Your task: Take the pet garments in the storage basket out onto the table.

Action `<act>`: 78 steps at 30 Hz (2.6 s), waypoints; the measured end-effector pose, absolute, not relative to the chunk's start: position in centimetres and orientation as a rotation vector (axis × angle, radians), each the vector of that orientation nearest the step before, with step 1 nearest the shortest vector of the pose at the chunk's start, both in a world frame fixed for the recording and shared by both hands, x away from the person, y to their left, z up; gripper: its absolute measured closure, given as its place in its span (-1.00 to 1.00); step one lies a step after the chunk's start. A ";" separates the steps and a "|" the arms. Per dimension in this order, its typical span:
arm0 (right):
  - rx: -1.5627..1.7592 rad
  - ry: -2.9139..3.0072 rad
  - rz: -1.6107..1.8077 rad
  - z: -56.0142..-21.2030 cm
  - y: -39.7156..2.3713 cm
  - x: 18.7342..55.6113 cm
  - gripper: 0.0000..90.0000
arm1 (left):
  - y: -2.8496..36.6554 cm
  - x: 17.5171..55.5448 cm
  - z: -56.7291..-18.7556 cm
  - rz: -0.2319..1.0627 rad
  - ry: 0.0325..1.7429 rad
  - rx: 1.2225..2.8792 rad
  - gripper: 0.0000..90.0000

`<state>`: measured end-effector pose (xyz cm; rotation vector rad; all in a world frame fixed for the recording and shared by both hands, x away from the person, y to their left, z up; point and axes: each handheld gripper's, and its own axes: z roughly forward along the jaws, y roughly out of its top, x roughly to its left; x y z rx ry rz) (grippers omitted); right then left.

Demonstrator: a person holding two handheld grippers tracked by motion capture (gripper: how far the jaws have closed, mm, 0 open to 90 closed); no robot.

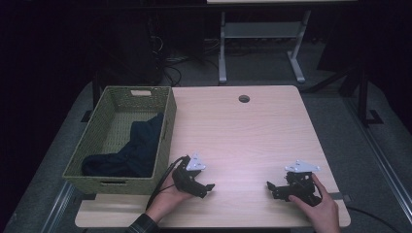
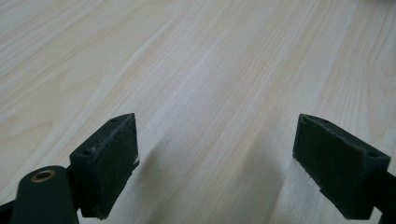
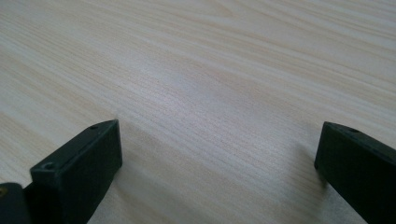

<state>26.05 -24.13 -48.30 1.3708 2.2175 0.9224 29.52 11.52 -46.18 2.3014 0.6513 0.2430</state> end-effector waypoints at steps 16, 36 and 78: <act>1.371 2.218 0.924 -48.3 -24.1 26.1 -0.99 | 11.6 29.6 -44.4 0.245 0.659 2.249 -0.69; 1.370 2.218 0.925 -48.3 -24.1 26.1 -0.99 | 11.6 29.9 -42.4 0.270 0.636 2.221 -0.69; 1.375 2.219 0.925 -48.3 -24.1 26.0 -0.99 | 12.0 31.0 -37.7 0.307 0.614 2.163 -0.69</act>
